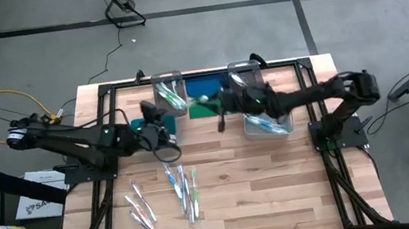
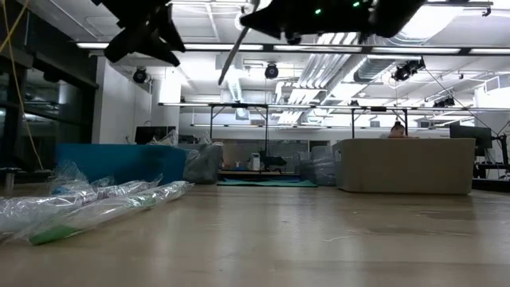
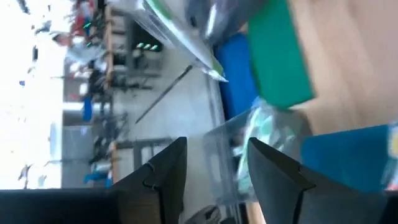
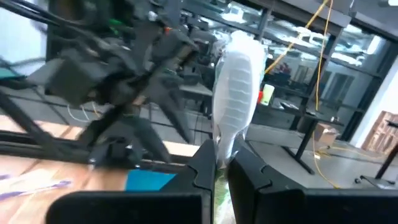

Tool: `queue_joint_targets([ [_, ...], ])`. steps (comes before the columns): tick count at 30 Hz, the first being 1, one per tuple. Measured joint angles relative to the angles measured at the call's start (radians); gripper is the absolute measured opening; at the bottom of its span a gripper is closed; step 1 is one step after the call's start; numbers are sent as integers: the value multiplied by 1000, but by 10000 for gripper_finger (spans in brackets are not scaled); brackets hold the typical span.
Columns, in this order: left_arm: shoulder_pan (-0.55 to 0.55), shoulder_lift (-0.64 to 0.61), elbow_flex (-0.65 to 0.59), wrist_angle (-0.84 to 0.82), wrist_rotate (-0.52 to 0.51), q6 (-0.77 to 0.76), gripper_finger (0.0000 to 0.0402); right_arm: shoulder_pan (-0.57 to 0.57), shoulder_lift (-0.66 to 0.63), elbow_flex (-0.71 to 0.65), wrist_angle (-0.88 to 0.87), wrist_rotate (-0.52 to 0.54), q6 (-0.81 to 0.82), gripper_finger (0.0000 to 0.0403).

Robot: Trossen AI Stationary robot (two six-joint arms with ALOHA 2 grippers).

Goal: Pick & Place Toothbrushes
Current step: Put the green toothbrush into the left black bin

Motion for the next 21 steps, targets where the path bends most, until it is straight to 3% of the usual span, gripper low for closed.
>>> queue_joint_targets([
  [8,133,-160,-181,117,7,-42,161,-90,227,256,-150,-71,63,15],
  [15,335,-214,-308,424,409,72,161,-105,237,298,-186,-119,66,15],
  [21,497,-212,-328,557,652,50,161,-159,240,298,-171,-233,81,15],
])
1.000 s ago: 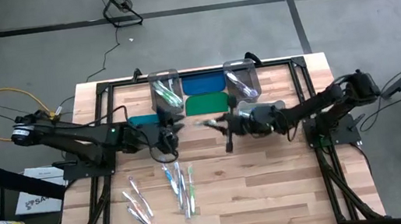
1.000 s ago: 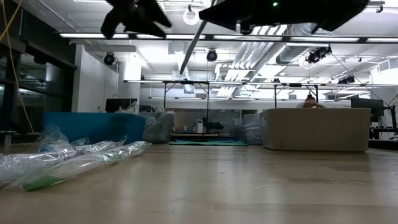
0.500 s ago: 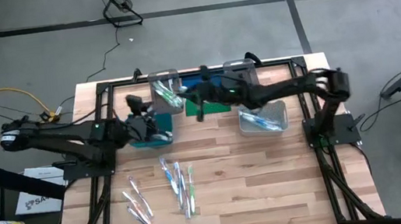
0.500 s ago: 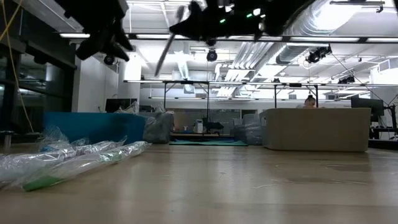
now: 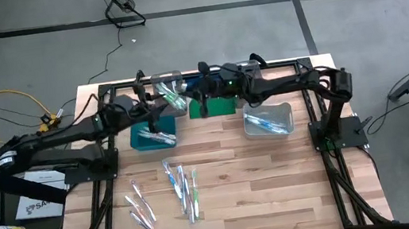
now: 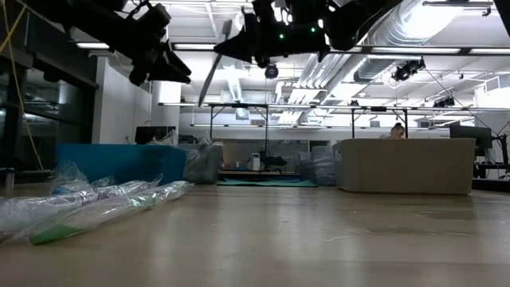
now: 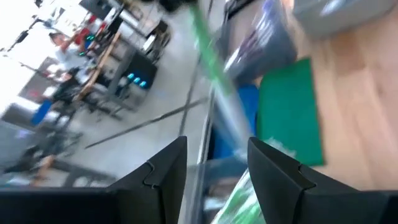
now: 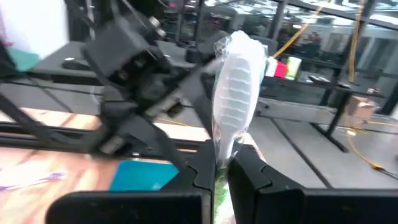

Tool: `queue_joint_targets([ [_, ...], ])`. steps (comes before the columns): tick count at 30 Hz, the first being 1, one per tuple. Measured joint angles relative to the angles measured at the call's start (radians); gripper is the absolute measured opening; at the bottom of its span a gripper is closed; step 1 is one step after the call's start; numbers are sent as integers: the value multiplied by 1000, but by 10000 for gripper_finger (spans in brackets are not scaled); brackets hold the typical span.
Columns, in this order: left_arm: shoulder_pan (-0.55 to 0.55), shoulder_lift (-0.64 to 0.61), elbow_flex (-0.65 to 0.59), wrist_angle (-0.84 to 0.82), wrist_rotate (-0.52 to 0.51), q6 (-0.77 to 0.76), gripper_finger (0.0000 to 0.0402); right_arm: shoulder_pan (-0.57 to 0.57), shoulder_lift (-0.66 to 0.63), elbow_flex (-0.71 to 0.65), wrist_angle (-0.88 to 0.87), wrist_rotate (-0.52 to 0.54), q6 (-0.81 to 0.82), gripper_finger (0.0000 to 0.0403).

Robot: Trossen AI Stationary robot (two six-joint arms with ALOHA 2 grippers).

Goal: Pick & Place Toothbrushes
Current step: Put the green toothbrush into the left black bin

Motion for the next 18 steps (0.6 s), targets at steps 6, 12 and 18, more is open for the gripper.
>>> queue_joint_targets([
  [6,99,39,-2,81,201,-67,161,-29,2,-2,43,-71,-17,15],
  [12,112,153,-2,226,289,-101,161,-30,2,-2,61,-124,-52,15],
  [18,112,213,-1,311,292,-130,161,-30,2,-1,54,-132,-52,15],
])
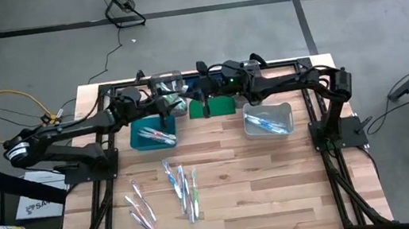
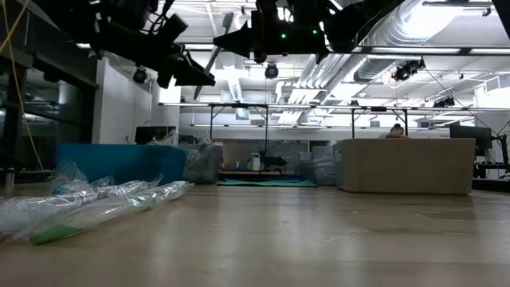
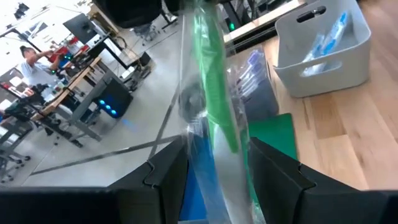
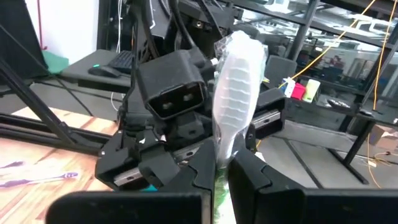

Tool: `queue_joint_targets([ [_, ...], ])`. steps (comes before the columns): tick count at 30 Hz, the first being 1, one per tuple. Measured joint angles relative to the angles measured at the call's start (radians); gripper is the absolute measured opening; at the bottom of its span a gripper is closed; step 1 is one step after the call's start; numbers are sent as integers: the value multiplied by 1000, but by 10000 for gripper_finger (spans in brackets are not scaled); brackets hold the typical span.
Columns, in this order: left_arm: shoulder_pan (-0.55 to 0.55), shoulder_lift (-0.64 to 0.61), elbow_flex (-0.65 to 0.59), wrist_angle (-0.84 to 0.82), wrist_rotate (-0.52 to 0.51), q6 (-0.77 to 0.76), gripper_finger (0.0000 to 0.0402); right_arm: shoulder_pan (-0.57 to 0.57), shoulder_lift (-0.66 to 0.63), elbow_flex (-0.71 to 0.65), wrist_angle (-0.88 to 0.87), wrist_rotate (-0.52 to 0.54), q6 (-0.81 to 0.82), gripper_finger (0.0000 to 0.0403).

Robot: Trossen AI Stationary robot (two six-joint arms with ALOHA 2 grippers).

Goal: Pick & Place Toothbrushes
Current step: Put the green toothbrush into the left black bin

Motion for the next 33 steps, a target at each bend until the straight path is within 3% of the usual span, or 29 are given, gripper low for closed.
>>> queue_joint_targets([
  [5,0,-1,0,17,3,-34,135,0,0,0,-9,-2,21,15],
  [11,1,-6,0,14,-5,-54,24,2,1,0,-18,49,40,16],
  [14,1,-6,0,4,-6,-53,23,9,1,0,-28,76,57,35],
  [19,0,-5,0,-47,-54,-42,20,16,-14,0,-85,124,170,104],
  [26,13,-6,0,-154,-181,159,20,10,-154,0,-418,184,181,205],
  [30,75,-2,0,-195,-150,351,20,11,-233,0,-614,203,177,234],
  [33,153,5,2,-229,-47,481,20,18,-280,2,-742,204,176,239],
])
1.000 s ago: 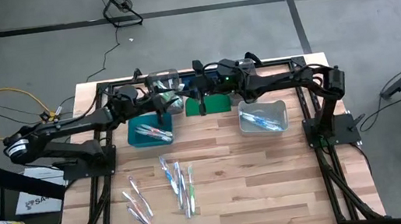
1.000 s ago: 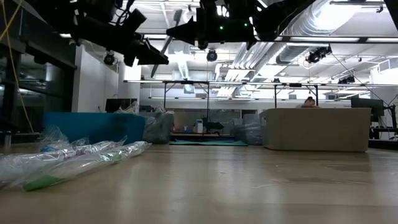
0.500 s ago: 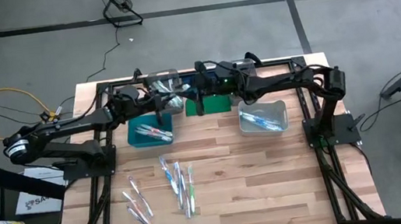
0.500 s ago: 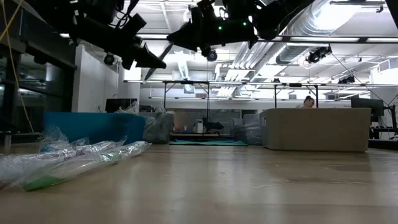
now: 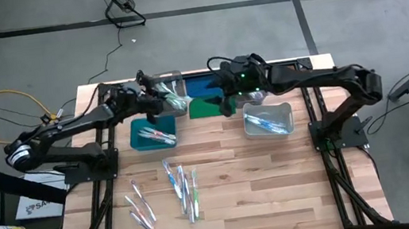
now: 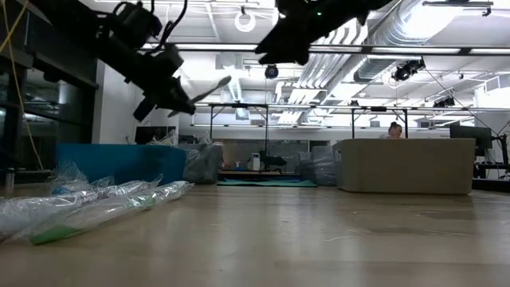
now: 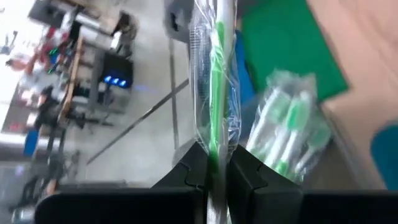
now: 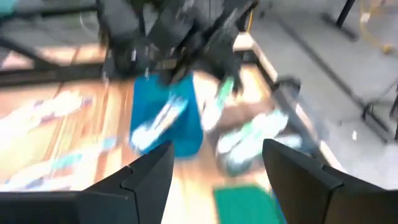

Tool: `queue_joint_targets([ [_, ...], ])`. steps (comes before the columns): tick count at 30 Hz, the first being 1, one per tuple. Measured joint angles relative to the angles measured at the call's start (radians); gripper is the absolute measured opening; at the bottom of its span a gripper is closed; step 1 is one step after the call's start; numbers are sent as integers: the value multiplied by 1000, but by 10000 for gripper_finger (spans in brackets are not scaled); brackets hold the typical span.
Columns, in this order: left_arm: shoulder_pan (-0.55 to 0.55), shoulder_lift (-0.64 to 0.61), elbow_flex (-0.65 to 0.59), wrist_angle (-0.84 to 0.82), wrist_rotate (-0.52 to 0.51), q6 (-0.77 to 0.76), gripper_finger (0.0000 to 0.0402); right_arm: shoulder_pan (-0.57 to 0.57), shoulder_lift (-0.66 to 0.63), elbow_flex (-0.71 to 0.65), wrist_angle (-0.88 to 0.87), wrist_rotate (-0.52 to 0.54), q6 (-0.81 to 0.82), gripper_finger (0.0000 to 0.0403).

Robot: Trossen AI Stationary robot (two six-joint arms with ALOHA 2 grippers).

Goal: Pick & Place Toothbrushes
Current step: Put the green toothbrush into the left black bin

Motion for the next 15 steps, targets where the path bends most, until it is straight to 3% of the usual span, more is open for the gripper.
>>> queue_joint_targets([
  [4,107,28,8,-38,164,130,20,8,-42,0,-143,-2,0,240],
  [7,172,71,57,-121,228,201,20,15,-66,0,-219,0,-1,240],
  [15,234,271,297,-419,241,400,20,30,-91,0,-351,0,0,240],
])
